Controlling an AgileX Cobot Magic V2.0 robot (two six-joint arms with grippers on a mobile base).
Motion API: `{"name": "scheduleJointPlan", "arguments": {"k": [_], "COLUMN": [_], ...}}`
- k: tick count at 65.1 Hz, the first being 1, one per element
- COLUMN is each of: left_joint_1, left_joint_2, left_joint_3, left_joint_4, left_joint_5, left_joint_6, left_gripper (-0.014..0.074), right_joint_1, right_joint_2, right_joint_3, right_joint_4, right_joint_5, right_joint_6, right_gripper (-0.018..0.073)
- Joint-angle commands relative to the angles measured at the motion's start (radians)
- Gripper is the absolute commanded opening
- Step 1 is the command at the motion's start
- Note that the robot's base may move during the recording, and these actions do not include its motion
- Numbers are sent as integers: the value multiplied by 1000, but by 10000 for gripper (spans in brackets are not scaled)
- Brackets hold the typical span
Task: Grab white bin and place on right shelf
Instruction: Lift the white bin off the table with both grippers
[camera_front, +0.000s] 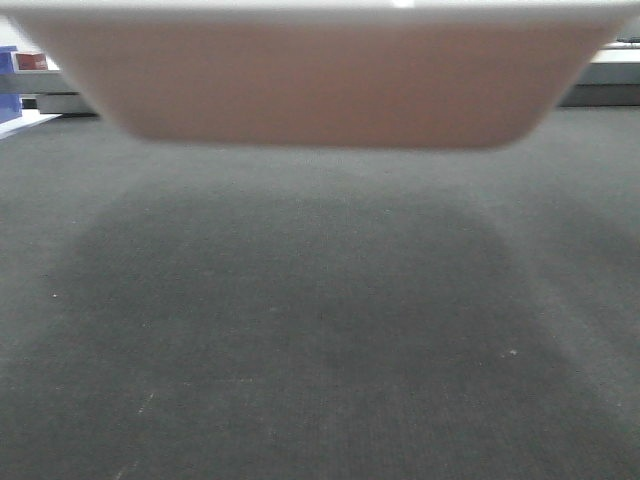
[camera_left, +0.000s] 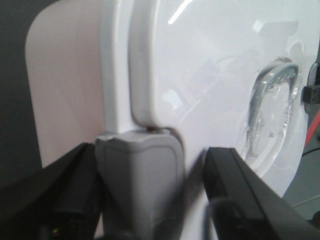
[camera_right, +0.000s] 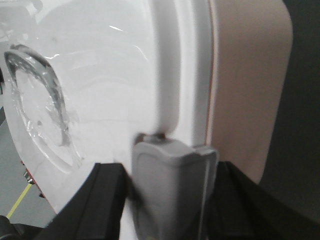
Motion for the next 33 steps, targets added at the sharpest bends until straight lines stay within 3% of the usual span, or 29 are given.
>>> {"name": "scheduleJointPlan", "arguments": {"k": [1, 14, 33], "left_joint_1": [-30, -30, -30], "left_joint_2": [-66, -88, -88], "left_joint_3": [-62, -65, -65], "left_joint_4": [-181, -123, -128], "left_joint_5": [184, 184, 184], "left_joint_6": [8, -3, -7], "left_gripper": [293, 293, 293], "right_joint_1": [8, 8, 8], "right_joint_2": [-40, -62, -62], "right_joint_3": [-49, -62, -62], "right_joint_4": [130, 223, 289], "right_joint_5": [146, 144, 134], "right_joint_6": [-13, -13, -15], "right_gripper": [349, 349, 349]}}
